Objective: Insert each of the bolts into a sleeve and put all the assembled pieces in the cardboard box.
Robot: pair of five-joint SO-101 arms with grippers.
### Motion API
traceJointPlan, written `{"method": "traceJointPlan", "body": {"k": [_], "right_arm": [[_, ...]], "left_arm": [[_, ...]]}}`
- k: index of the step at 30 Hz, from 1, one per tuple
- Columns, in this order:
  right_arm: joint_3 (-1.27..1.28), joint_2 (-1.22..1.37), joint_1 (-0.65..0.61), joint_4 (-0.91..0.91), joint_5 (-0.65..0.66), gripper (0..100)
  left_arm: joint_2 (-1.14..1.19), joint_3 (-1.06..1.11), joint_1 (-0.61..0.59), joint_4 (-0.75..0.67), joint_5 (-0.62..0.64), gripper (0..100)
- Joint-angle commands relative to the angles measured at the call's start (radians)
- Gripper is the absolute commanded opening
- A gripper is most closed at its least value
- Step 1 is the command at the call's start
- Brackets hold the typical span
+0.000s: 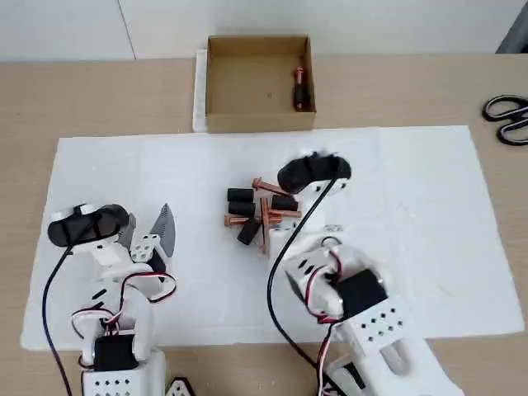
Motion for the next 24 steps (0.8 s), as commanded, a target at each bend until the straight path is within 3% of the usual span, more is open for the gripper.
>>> {"method": "traceJointPlan", "body": {"k": [1, 10, 15, 24], "right_arm": [[0.049, -0.010, -0.016, -0.131, -0.057, 12.5], [0.089, -0.010, -0.021, -0.228, -0.060, 12.3], [0.087, -0.008, -0.021, -0.231, -0.207, 12.2], [0.089, 0.038, -0.050, -0.328, -0.224, 12.5]], "left_arm": [[-0.011, -0.002, -0.005, -0.005, 0.000, 21], [-0.011, -0.002, 0.000, -0.005, 0.000, 21], [-0.011, -0.002, 0.000, -0.005, 0.000, 21], [-0.011, -0.002, -0.002, -0.005, 0.000, 21]]}}
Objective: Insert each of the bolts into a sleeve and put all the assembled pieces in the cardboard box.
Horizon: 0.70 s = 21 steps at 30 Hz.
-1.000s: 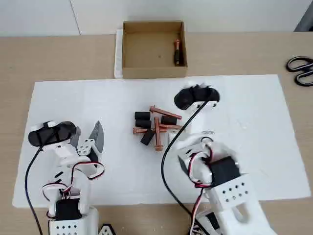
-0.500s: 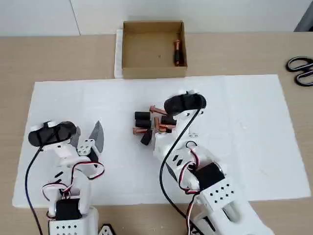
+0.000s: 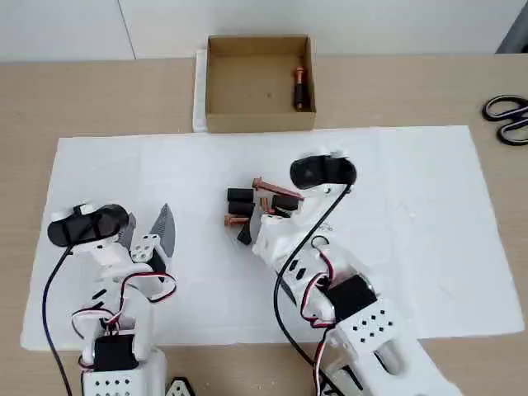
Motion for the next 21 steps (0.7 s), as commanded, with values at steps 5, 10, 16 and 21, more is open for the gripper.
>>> {"method": "traceJointPlan", "body": {"k": [5, 10, 16, 21], "right_arm": [[-0.038, 0.137, -0.008, -0.065, -0.021, 12.5], [-0.149, 0.226, -0.008, 0.015, -0.048, 12.5], [-0.287, 0.302, -0.008, 0.111, -0.051, 12.5], [-0.330, 0.372, -0.008, 0.114, -0.051, 12.3]], "left_arm": [[-0.011, -0.002, 0.000, -0.005, 0.000, 21], [-0.011, -0.002, 0.000, -0.005, 0.000, 21], [-0.011, -0.002, 0.000, -0.005, 0.000, 21], [-0.011, -0.002, -0.003, -0.005, 0.000, 21]]}}
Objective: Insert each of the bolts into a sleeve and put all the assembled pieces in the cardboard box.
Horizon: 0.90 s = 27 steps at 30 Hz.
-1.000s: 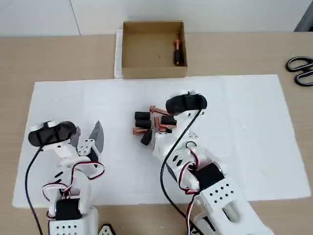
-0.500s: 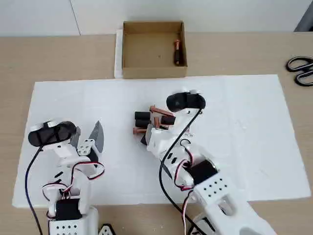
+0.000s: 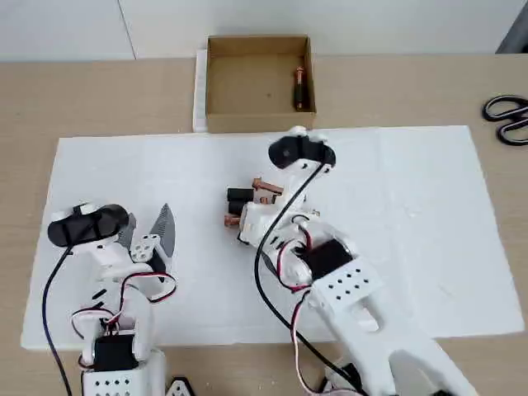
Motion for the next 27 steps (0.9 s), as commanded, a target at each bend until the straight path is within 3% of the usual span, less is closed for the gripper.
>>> {"method": "traceJointPlan", "body": {"k": [1, 5, 14, 27], "right_arm": [[-0.078, 0.039, -0.004, 0.005, -0.009, 12.3], [-0.124, 0.088, -0.004, 0.019, -0.009, 12.3], [-0.311, 0.191, -0.002, 0.229, -0.009, 12.5], [-0.417, 0.383, -0.004, 0.240, -0.087, 12.6]], "left_arm": [[-0.011, -0.002, -0.003, -0.005, 0.000, 21], [-0.011, -0.002, -0.003, -0.005, 0.000, 21], [-0.011, -0.002, -0.005, -0.005, 0.000, 21], [-0.011, -0.002, -0.005, -0.005, 0.000, 21]]}}
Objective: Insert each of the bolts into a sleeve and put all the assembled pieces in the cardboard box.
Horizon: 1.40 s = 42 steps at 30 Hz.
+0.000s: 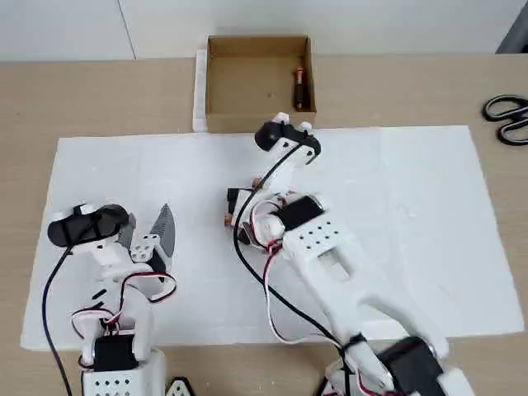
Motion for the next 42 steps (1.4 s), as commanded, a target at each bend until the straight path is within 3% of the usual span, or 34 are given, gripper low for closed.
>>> {"method": "traceJointPlan", "body": {"k": [1, 7, 12, 34, 42], "right_arm": [[-0.077, 0.025, -0.004, 0.007, -0.018, 12.6], [-0.077, 0.033, -0.008, 0.010, -0.021, 12.6], [-0.078, 0.031, -0.027, 0.028, -0.106, 12.6], [-0.071, 0.044, -0.030, 0.022, -0.109, 12.7], [-0.077, 0.139, -0.030, 0.022, -0.110, 22.4]], "left_arm": [[-0.011, -0.002, -0.005, -0.005, 0.000, 21], [-0.011, -0.002, -0.005, -0.005, 0.000, 21], [-0.011, -0.002, -0.005, -0.005, 0.000, 21], [-0.011, -0.002, -0.005, -0.005, 0.000, 21], [-0.011, -0.002, -0.005, -0.005, 0.000, 21]]}}
